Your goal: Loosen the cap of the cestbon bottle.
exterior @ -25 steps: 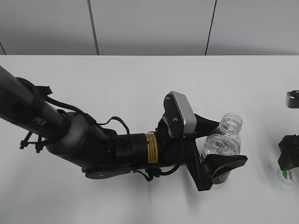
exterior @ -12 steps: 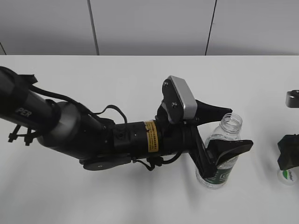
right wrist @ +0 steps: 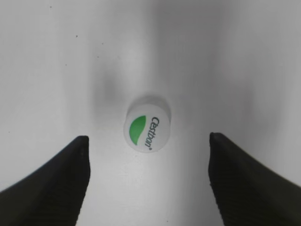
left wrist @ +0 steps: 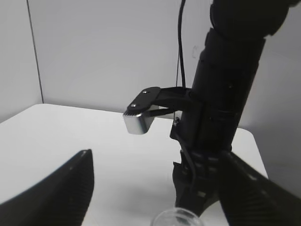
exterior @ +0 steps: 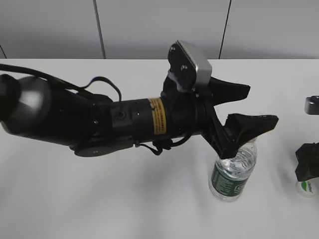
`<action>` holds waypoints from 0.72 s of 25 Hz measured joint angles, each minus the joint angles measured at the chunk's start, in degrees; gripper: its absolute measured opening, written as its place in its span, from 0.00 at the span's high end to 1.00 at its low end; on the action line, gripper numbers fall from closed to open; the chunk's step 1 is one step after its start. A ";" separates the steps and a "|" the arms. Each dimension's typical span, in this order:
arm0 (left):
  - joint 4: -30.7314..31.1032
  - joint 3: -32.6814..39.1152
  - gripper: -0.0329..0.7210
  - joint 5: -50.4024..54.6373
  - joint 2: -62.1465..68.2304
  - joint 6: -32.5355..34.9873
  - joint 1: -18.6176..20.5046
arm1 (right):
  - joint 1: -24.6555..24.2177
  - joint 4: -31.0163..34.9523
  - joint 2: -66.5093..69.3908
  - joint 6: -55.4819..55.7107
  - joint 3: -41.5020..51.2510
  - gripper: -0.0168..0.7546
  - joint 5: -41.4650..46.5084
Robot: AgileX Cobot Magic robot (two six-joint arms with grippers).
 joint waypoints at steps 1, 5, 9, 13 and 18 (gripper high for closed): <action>0.00 0.00 0.13 2.12 -1.39 -1.48 0.00 | 0.00 0.05 0.00 0.00 0.00 0.21 0.00; -2.24 0.02 0.15 15.86 -8.42 -8.08 0.00 | 0.00 0.34 0.00 0.05 0.00 0.21 0.06; -11.52 0.06 0.17 34.56 -16.46 -10.94 2.06 | 0.00 0.70 0.00 0.00 0.00 0.21 1.02; -18.13 0.06 0.17 50.28 -20.99 -11.25 9.59 | 0.00 0.81 0.00 0.00 0.00 0.21 2.27; -25.80 0.06 0.24 64.37 -24.09 -11.44 22.21 | 0.00 0.86 0.00 0.00 0.00 0.21 4.62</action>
